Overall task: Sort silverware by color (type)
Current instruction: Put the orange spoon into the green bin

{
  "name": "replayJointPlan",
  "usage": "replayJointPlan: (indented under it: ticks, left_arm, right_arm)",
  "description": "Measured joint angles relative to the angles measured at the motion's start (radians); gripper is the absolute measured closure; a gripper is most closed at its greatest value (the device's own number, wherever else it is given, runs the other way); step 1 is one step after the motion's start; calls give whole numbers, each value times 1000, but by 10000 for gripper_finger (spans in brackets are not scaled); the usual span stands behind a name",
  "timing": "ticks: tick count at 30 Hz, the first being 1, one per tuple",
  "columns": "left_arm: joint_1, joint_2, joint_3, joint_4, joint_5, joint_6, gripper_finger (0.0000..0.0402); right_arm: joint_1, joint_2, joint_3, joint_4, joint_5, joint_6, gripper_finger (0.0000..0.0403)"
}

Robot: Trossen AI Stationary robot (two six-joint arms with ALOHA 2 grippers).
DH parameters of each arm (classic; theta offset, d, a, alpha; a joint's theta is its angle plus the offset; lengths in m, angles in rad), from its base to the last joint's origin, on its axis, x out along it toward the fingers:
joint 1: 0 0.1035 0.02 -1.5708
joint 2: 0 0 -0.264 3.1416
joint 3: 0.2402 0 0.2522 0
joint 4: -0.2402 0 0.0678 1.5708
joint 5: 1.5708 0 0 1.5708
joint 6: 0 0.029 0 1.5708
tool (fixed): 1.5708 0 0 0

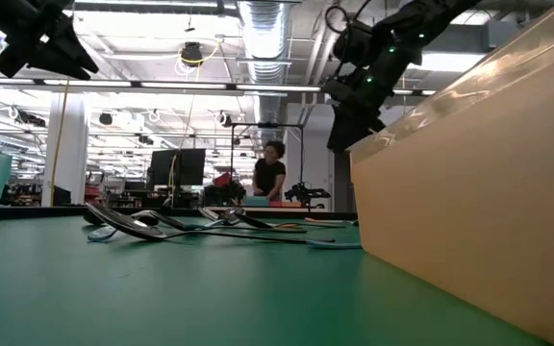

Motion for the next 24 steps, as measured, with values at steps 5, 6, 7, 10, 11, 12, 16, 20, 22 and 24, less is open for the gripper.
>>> replayJointPlan:
  ticks: [5, 6, 7, 10, 11, 12, 16, 20, 22, 24]
  left_arm:
    - [0, 0, -10, -51, 9, -12, 296]
    - [0, 0, -15, -55, 9, -12, 296]
    - [0, 1, -19, -59, 10, -12, 296]
    - [0, 0, -35, -59, 23, -13, 296]
    - [0, 1, -41, -56, 26, -14, 296]
    - [0, 1, -49, -57, 30, -21, 296]
    - [0, 1, -76, -56, 53, -40, 296]
    - [0, 1, -78, -49, 54, -68, 296]
    - [0, 1, -78, -41, 54, -68, 296]
    - [0, 1, -78, -35, 54, -60, 296]
  right_arm:
    - [42, 98, 71, -32, 2, -9, 236]
    - [50, 123, 83, -39, 2, -16, 225]
    - [58, 148, 96, -44, 2, -23, 214]
    - [66, 214, 138, -94, 4, -11, 185]
    - [64, 230, 150, -121, 11, 3, 179]
    - [62, 249, 165, -155, 20, 15, 175]
    - [54, 280, 180, -257, 79, 48, 175]
    - [55, 281, 182, -304, 83, 97, 182]
    - [57, 281, 182, -316, 83, 109, 183]
    - [58, 281, 182, -328, 83, 135, 184]
